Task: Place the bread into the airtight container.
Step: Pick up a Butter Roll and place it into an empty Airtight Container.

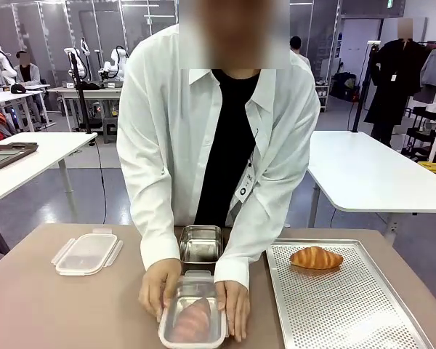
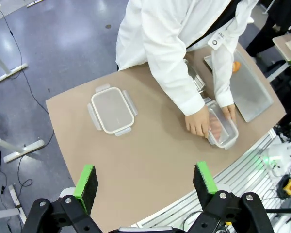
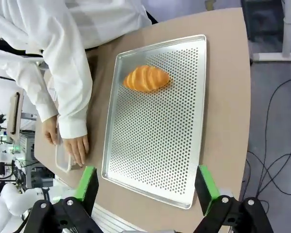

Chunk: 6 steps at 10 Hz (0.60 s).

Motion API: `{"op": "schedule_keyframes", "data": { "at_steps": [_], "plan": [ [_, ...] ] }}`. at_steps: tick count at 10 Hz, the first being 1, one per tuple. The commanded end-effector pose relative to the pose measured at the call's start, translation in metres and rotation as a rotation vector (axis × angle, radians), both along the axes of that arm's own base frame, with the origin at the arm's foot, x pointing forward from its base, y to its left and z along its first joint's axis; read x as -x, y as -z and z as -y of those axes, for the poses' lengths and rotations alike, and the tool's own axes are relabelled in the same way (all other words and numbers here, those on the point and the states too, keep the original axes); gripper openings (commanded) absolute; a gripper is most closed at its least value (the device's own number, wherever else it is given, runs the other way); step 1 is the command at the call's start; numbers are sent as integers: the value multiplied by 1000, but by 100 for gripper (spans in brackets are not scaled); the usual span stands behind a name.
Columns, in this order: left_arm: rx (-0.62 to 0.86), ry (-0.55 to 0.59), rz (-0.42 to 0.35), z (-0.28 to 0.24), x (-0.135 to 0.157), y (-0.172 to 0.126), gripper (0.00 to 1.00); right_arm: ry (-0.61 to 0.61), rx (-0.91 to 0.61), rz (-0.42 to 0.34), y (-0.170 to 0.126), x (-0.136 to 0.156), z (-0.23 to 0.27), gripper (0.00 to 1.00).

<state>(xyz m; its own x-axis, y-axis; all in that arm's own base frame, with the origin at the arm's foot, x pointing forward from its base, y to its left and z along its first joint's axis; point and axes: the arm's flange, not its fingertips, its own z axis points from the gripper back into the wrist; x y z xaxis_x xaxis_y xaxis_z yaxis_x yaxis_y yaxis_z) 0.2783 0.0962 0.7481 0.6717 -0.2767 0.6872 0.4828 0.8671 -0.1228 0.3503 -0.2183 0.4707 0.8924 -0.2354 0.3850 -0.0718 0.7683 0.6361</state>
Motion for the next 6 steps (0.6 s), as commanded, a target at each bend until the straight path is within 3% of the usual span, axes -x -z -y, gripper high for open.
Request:
{"op": "schedule_keyframes", "data": {
  "at_steps": [1,6],
  "plan": [
    [1,15,5,0,0,-2,100,-18,-5,16,-1,0,3,100],
    [1,15,5,0,0,-2,100,-18,-5,16,-1,0,3,100]
  ]
}}
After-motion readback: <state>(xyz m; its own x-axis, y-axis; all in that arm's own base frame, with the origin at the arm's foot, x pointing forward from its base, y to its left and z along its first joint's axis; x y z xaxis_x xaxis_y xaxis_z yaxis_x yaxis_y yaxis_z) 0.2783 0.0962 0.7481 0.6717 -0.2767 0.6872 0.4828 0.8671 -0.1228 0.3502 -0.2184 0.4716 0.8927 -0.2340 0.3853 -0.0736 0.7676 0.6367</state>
